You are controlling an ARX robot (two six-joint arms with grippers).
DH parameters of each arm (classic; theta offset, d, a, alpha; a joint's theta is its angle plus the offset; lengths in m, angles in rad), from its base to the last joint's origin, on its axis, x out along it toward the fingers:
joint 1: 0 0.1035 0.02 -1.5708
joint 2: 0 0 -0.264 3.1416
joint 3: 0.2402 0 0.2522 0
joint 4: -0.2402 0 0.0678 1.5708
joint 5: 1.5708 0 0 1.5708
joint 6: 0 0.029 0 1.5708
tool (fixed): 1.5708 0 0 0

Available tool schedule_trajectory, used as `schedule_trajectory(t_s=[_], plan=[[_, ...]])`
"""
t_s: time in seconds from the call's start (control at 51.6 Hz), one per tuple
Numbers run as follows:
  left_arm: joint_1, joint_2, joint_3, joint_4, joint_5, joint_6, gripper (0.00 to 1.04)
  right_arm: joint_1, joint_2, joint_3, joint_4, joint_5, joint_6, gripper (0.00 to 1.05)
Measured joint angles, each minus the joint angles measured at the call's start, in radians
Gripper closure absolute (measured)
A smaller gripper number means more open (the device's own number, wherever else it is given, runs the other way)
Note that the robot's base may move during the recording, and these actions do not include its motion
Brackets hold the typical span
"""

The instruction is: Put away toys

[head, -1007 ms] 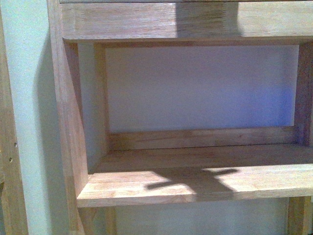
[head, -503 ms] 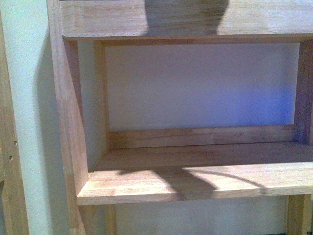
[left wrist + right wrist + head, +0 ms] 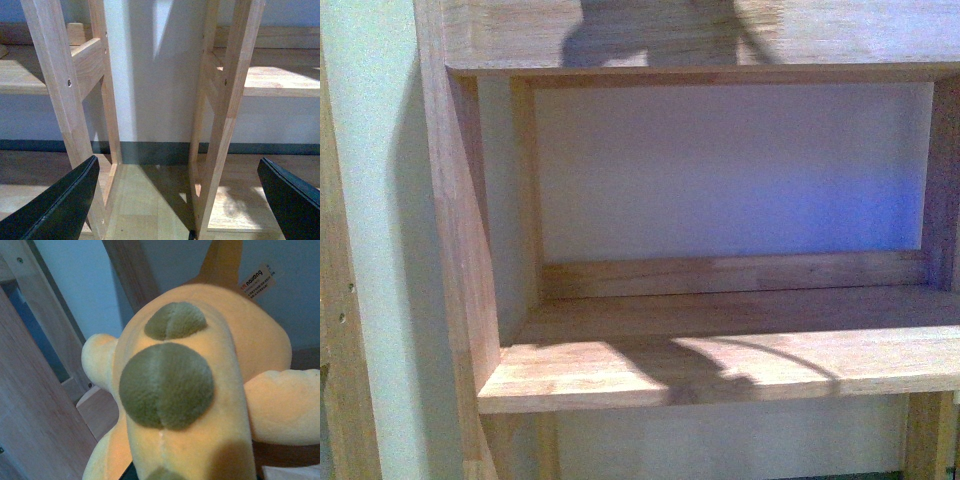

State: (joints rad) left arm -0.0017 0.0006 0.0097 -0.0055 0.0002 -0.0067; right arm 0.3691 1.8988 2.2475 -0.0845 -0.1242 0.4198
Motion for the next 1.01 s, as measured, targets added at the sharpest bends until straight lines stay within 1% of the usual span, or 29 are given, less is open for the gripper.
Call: schedule_trajectory(t_s=[0.426, 0.62, 0.755, 1.007], plan=[[0.0, 0.0, 0.0, 0.0, 0.0, 0.0, 0.06, 0.003, 0.202, 0.311, -0.092, -0.029, 0.044, 0.98], [0.0, 0.0, 0.0, 0.0, 0.0, 0.0, 0.06, 0.017, 0.28, 0.425, -0.119, -0.047, 0.083, 0.98], [0.0, 0.0, 0.0, 0.0, 0.0, 0.0, 0.06, 0.027, 0.359, 0.554, -0.169, -0.058, 0.128, 0.98], [0.0, 0.0, 0.0, 0.0, 0.0, 0.0, 0.06, 0.036, 0.406, 0.626, -0.177, -0.069, 0.173, 0.98]])
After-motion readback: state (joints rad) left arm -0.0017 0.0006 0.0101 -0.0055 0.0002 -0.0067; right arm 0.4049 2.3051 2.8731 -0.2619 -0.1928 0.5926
